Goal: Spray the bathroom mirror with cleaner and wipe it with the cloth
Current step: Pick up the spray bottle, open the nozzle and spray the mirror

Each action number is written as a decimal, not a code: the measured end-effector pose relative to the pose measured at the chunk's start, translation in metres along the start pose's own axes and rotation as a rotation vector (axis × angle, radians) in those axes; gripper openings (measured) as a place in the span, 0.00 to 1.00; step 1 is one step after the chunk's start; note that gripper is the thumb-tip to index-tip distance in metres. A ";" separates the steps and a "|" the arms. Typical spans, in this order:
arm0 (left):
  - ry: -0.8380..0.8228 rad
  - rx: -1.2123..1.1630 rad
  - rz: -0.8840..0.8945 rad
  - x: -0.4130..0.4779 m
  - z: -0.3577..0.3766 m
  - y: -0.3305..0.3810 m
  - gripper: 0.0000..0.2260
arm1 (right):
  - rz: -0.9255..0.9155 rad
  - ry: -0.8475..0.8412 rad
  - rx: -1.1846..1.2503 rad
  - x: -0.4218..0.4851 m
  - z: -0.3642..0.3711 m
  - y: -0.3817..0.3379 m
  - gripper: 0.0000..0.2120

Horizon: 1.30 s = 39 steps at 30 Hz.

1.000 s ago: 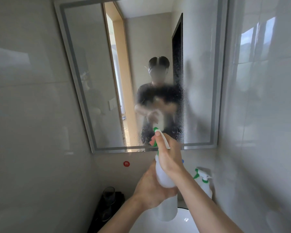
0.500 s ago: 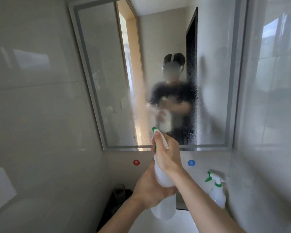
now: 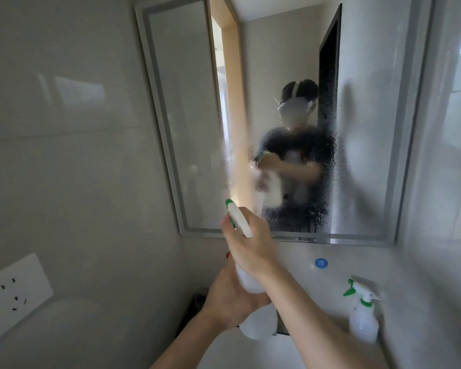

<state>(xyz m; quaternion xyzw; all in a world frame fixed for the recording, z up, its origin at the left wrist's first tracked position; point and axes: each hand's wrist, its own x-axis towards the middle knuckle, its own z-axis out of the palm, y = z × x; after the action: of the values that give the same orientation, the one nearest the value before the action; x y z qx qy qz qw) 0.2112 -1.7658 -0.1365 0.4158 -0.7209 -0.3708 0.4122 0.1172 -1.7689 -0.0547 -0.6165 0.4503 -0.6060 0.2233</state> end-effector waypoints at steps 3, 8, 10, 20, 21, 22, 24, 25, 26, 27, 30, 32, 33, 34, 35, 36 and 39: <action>-0.007 0.078 0.023 -0.001 -0.004 -0.004 0.32 | 0.006 0.128 -0.009 0.002 0.010 -0.004 0.23; 0.018 0.047 -0.012 -0.007 -0.006 -0.016 0.37 | 0.018 0.125 -0.073 0.003 0.019 0.003 0.27; 0.011 0.064 -0.031 -0.007 -0.008 -0.020 0.37 | 0.018 0.127 -0.059 0.003 0.024 0.008 0.26; 0.022 0.058 -0.074 -0.019 -0.032 -0.041 0.40 | 0.115 -0.064 0.044 -0.004 0.049 0.023 0.11; 0.009 0.041 -0.081 -0.022 -0.031 -0.043 0.40 | 0.139 -0.059 0.025 -0.007 0.052 0.024 0.12; -0.002 0.025 -0.085 -0.024 -0.031 -0.046 0.41 | 0.153 -0.050 0.008 -0.009 0.055 0.026 0.14; -0.014 0.000 -0.091 -0.029 -0.029 -0.051 0.41 | 0.159 -0.034 -0.025 -0.012 0.061 0.028 0.18; -0.018 -0.006 -0.100 -0.031 -0.029 -0.053 0.41 | 0.161 -0.029 -0.039 -0.013 0.064 0.030 0.20; -0.023 -0.007 -0.111 -0.033 -0.028 -0.056 0.42 | 0.169 -0.024 -0.049 -0.014 0.065 0.032 0.21; -0.029 -0.007 -0.120 -0.034 -0.027 -0.059 0.43 | 0.183 -0.024 -0.059 -0.015 0.066 0.034 0.22; -0.037 0.007 -0.126 -0.039 -0.027 -0.065 0.42 | 0.215 -0.038 -0.091 -0.017 0.068 0.040 0.23; -0.042 0.036 -0.130 -0.041 -0.027 -0.068 0.43 | 0.245 -0.033 -0.108 -0.018 0.070 0.043 0.23; -0.048 0.029 -0.132 -0.042 -0.027 -0.069 0.43 | 0.260 -0.033 -0.116 -0.019 0.071 0.044 0.23; -0.054 0.021 -0.137 -0.043 -0.028 -0.070 0.42 | 0.272 -0.032 -0.123 -0.019 0.072 0.045 0.24; -0.057 0.020 -0.142 -0.044 -0.029 -0.071 0.42 | 0.276 -0.028 -0.129 -0.020 0.073 0.046 0.24; -0.059 0.025 -0.144 -0.045 -0.030 -0.070 0.41 | 0.273 -0.020 -0.128 -0.021 0.074 0.046 0.23; -0.073 0.041 -0.139 -0.046 -0.036 -0.068 0.37 | 0.265 0.030 -0.095 -0.025 0.078 0.045 0.21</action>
<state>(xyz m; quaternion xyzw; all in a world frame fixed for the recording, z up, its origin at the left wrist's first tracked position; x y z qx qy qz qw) 0.2780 -1.7571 -0.1952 0.4592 -0.7123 -0.3987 0.3505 0.1818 -1.7911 -0.1183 -0.5524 0.5593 -0.5584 0.2651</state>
